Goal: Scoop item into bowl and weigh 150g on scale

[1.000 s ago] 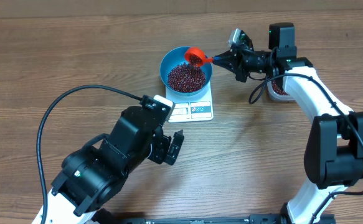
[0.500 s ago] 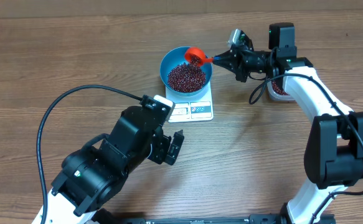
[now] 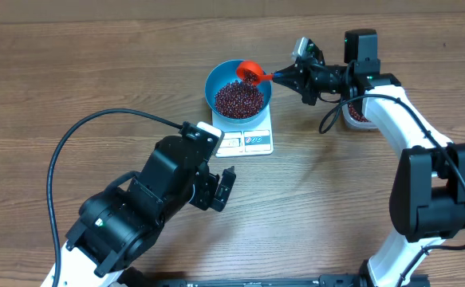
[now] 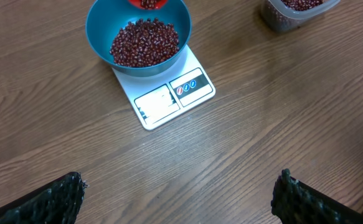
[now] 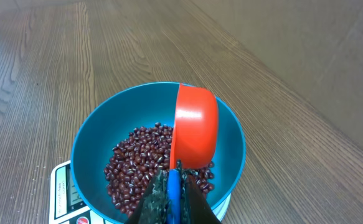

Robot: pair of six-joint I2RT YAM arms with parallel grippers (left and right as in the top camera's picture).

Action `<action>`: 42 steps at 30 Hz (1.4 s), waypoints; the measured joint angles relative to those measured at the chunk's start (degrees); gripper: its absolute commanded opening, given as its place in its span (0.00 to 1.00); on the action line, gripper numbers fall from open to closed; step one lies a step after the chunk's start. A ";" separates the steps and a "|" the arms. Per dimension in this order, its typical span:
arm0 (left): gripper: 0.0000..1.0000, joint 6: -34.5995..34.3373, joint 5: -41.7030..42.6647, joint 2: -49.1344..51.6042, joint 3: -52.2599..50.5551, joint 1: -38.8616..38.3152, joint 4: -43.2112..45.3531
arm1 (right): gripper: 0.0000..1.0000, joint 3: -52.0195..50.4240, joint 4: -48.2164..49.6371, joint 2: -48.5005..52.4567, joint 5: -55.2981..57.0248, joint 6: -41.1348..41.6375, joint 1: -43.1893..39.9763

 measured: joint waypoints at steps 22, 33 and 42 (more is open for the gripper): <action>0.99 -0.02 0.00 0.00 0.00 0.00 0.00 | 0.04 0.00 0.24 0.00 0.00 -1.81 0.00; 0.99 0.00 0.00 0.00 0.00 0.00 0.00 | 0.04 0.00 0.39 0.00 0.00 -7.50 0.00; 0.99 -0.02 0.00 0.00 0.00 0.00 0.00 | 0.04 0.00 -0.46 0.00 0.00 -9.01 0.00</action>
